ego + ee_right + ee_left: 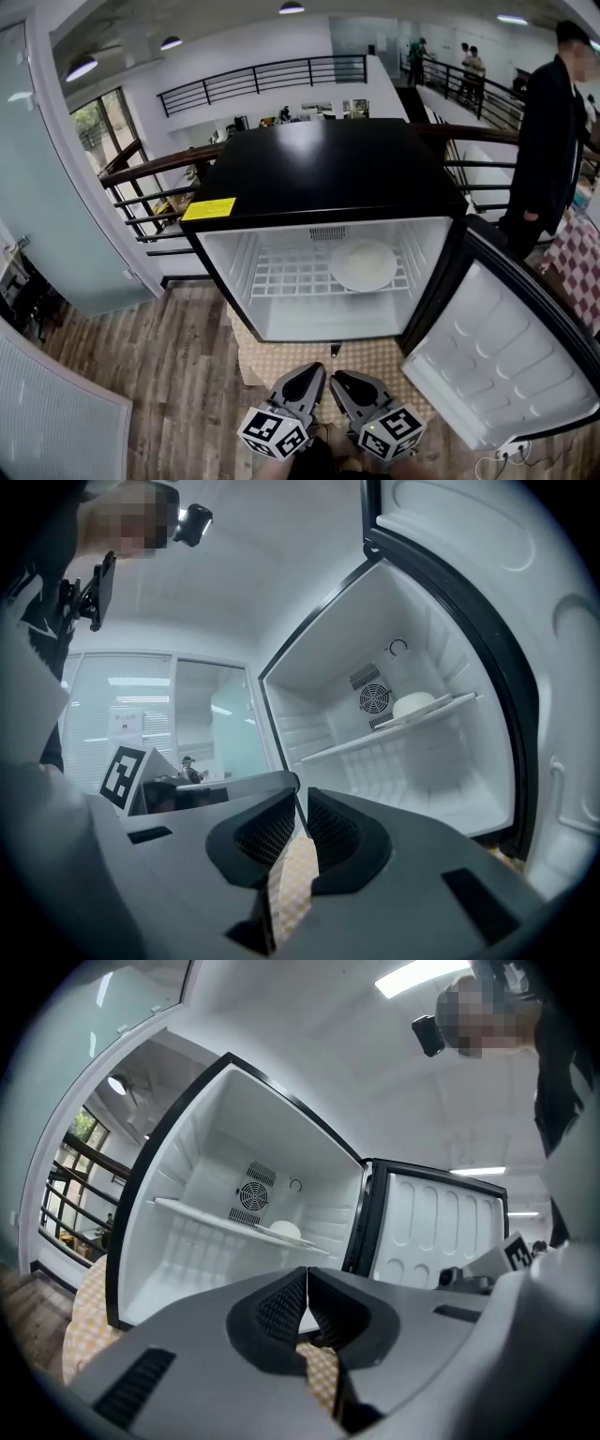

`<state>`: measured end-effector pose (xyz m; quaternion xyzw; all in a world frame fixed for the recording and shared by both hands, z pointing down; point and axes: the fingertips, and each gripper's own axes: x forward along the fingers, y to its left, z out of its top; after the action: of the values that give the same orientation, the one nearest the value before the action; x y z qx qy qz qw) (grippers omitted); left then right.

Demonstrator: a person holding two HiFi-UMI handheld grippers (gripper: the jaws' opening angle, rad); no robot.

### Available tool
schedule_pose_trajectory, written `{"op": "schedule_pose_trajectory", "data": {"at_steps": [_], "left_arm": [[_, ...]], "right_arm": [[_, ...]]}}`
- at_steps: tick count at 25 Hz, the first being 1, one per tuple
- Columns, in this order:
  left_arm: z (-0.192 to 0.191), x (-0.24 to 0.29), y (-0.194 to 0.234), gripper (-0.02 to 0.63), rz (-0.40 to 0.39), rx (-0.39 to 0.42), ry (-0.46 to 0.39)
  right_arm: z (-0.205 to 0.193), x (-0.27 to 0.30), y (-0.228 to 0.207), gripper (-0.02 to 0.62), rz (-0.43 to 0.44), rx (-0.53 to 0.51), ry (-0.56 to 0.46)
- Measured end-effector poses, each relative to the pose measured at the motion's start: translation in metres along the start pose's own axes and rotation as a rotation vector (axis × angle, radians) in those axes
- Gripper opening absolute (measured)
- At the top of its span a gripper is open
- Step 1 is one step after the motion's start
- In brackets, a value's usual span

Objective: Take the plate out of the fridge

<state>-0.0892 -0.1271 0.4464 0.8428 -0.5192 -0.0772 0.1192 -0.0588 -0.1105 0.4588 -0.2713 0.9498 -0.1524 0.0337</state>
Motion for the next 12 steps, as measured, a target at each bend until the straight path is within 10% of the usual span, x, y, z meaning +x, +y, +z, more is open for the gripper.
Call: {"op": "schedule_pose_trajectory", "data": {"at_steps": [12], "left_arm": [[0.008, 0.049, 0.018, 0.011, -0.113, -0.005, 0.035]], "right_arm": [[0.016, 0.03, -0.04, 0.057, -0.132, 0.045, -0.035]]}}
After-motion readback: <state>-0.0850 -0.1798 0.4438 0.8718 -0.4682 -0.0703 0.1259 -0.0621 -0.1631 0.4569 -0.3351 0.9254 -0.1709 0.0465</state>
